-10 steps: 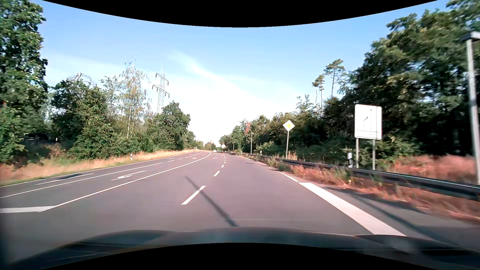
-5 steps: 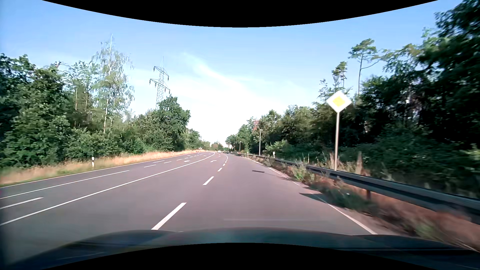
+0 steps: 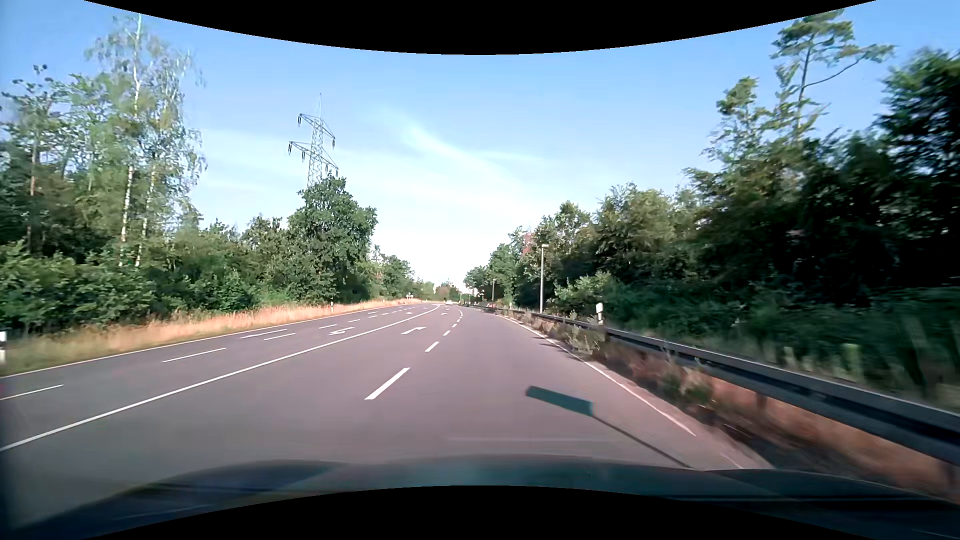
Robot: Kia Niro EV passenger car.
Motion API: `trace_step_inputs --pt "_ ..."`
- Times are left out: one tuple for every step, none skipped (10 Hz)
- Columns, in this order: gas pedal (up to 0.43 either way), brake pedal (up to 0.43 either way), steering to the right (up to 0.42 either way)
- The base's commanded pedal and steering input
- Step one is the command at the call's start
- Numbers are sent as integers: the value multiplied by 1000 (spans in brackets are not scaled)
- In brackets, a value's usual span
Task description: Follow the waypoints while adhering to traffic rules and regulations
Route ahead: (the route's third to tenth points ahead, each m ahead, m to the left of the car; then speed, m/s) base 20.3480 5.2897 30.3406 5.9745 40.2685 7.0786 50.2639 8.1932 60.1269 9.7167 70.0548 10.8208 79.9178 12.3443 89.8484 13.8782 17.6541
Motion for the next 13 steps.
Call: trace_step_inputs --pt "87 0 -22" --pt "87 0 -21" --pt "87 0 -20" --pt "87 0 -19" --pt "87 0 -18" --pt "87 0 -17" --pt "87 0 -16" --pt "87 0 -15" --pt "87 0 -14" --pt "87 0 -13" --pt "87 0 -14" --pt "87 0 -14" --pt "87 0 -13"
